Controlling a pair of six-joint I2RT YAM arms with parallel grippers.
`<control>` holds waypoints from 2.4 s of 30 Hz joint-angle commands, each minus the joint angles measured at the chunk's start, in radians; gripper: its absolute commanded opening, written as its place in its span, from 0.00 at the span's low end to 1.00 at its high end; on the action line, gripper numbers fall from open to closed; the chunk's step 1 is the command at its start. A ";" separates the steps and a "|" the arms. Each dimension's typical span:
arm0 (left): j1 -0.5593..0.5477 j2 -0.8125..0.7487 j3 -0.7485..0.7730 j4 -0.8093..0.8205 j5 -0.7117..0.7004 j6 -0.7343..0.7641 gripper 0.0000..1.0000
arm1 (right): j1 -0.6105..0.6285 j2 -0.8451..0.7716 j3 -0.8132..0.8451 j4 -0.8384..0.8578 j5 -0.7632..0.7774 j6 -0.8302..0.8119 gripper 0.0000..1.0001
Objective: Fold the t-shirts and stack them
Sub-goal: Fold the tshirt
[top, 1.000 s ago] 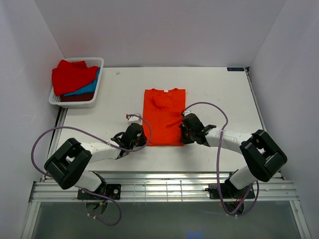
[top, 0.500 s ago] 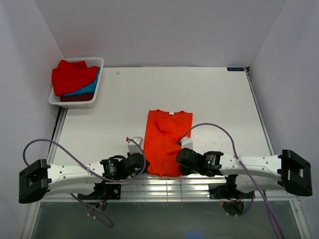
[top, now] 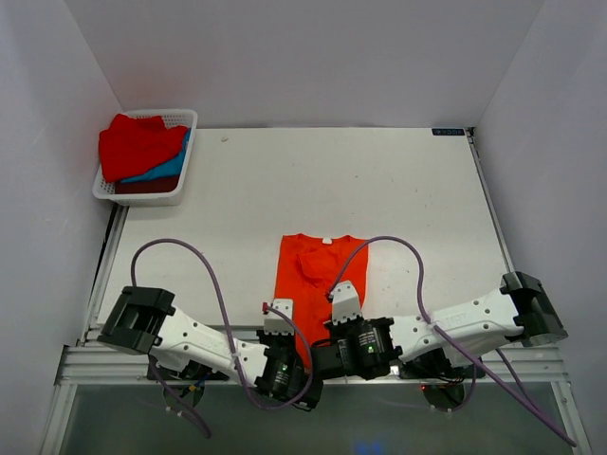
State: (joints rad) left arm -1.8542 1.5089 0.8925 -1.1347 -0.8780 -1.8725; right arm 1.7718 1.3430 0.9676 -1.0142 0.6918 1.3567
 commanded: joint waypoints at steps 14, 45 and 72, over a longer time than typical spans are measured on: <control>0.151 -0.291 -0.013 -0.246 -0.372 -0.141 0.00 | -0.099 -0.099 0.072 -0.155 0.336 0.038 0.08; 1.029 -0.268 -0.228 1.398 0.471 1.480 0.00 | -0.775 -0.117 -0.112 0.756 0.000 -0.916 0.08; 1.248 0.197 0.009 1.445 0.692 1.411 0.00 | -1.071 0.277 0.022 0.927 -0.187 -1.041 0.08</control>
State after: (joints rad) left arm -0.6228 1.7058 0.8528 0.2920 -0.1917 -0.4538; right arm 0.7246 1.5837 0.9283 -0.1322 0.5117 0.3359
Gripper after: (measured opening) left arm 0.009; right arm 0.087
